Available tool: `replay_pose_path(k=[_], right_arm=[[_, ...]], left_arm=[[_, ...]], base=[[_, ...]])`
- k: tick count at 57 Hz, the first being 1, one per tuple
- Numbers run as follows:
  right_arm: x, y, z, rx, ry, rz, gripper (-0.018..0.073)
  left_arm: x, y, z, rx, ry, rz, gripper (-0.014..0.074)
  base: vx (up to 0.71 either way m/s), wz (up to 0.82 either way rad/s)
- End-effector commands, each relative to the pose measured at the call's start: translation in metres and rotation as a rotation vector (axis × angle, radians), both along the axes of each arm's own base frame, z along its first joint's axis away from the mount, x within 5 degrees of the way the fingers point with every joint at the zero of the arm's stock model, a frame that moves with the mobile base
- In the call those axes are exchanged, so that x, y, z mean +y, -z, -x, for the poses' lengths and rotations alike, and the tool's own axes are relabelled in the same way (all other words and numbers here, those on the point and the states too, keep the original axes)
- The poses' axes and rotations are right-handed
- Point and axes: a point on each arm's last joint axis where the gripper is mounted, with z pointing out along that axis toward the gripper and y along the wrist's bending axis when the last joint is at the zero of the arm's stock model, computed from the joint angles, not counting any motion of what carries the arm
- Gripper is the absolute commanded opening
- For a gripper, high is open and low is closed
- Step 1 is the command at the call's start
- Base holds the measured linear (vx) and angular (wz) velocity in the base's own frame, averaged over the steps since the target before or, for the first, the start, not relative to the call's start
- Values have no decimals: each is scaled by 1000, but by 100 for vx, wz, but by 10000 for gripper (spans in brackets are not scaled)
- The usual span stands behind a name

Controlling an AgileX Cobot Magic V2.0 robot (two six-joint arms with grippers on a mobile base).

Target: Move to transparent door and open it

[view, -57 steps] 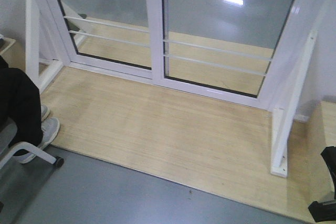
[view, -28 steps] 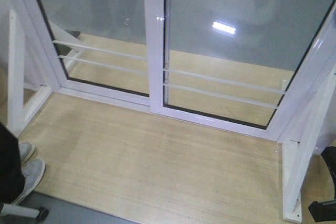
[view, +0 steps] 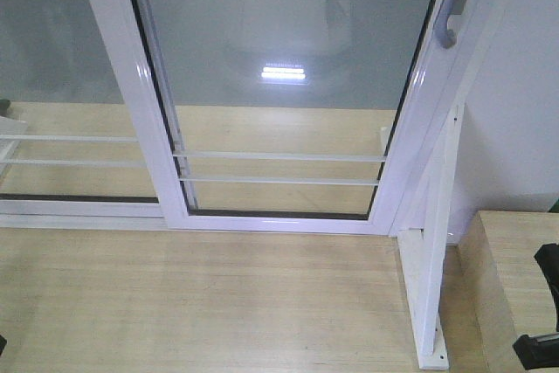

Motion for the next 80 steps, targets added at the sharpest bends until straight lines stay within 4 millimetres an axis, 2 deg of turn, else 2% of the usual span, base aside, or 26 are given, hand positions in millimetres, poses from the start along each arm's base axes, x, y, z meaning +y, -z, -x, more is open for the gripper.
replay_pose_path(k=[1, 80], right_arm=[[-1, -7, 0, -94, 10, -3, 1], [-1, -8, 0, -96, 10, -4, 1]], left_arm=[[0, -15, 2, -114, 4, 15, 3], [0, -15, 2, -114, 4, 15, 3]], base=[[18, -23], [10, -2]])
